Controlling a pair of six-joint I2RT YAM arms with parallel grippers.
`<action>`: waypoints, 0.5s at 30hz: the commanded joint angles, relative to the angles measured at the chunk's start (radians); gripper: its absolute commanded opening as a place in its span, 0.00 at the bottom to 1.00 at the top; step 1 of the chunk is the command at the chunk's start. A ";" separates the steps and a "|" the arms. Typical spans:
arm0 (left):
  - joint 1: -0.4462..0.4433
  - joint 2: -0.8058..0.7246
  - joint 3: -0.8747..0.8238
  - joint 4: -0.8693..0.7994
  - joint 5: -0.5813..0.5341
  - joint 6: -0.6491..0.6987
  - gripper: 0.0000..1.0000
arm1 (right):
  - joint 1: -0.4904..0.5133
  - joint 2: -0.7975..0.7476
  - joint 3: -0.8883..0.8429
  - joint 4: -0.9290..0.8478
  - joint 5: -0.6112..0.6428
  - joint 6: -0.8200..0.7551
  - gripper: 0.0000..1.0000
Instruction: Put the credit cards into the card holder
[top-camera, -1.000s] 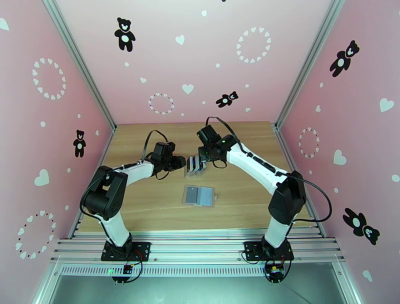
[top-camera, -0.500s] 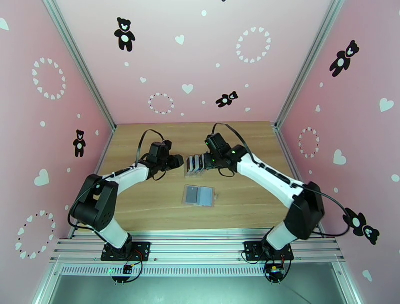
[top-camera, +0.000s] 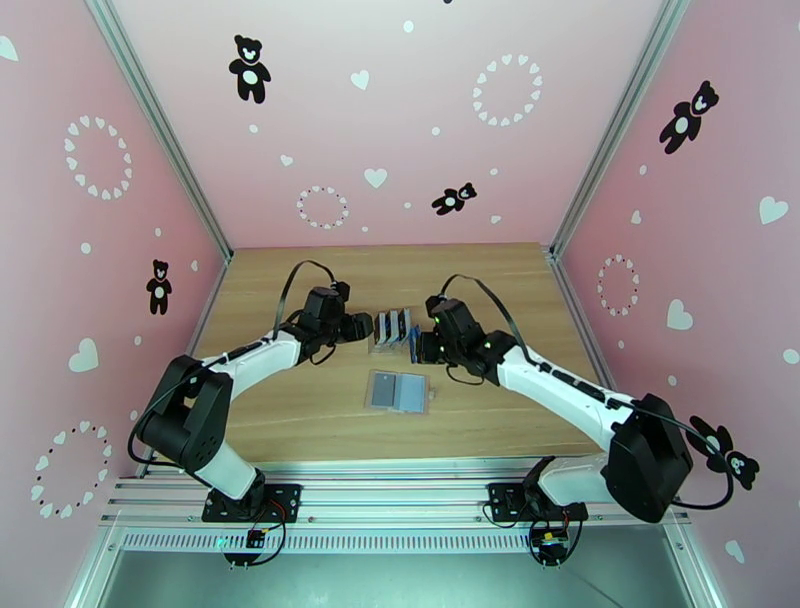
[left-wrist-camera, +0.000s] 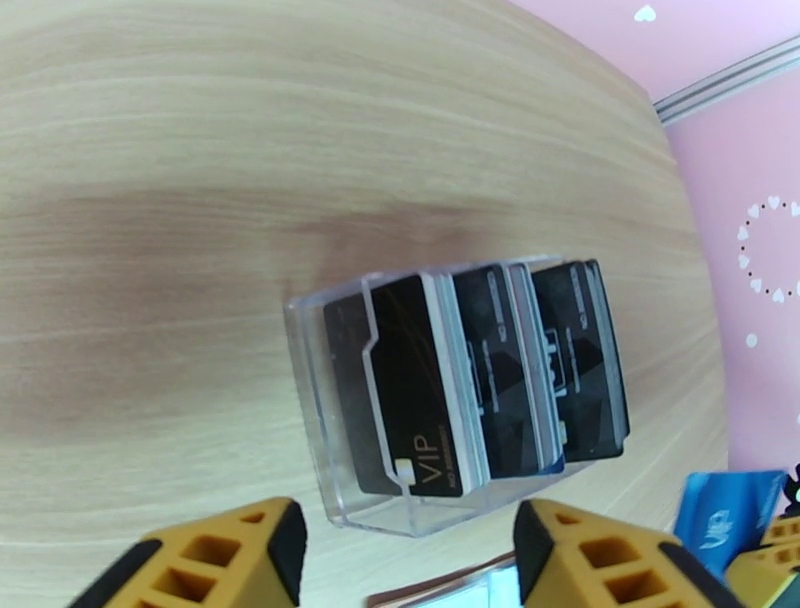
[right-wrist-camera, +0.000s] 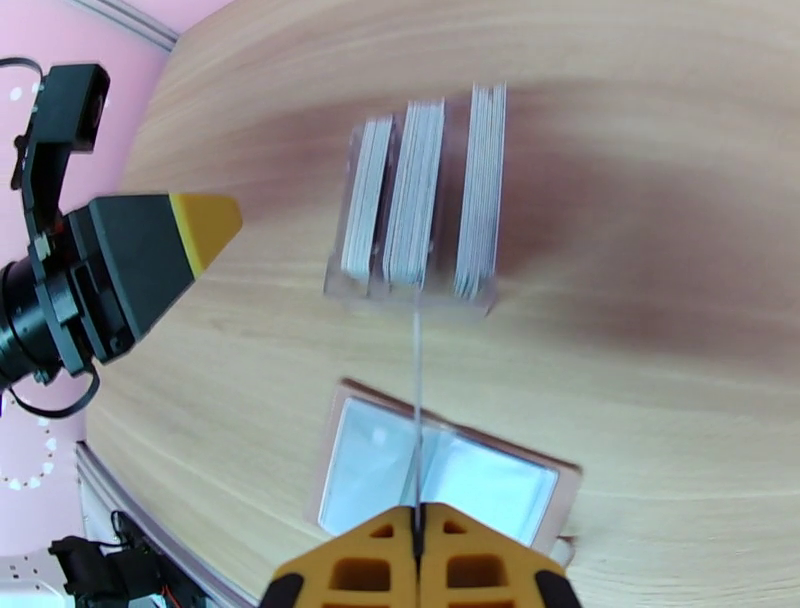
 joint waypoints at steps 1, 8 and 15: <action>-0.016 -0.021 -0.044 -0.021 -0.009 0.014 0.61 | -0.003 -0.049 -0.087 0.154 -0.058 0.068 0.03; -0.058 -0.077 -0.123 -0.032 0.004 0.019 0.61 | 0.001 -0.065 -0.222 0.339 -0.127 0.176 0.03; -0.135 -0.105 -0.231 -0.044 -0.001 0.061 0.61 | 0.035 -0.094 -0.317 0.415 -0.082 0.244 0.03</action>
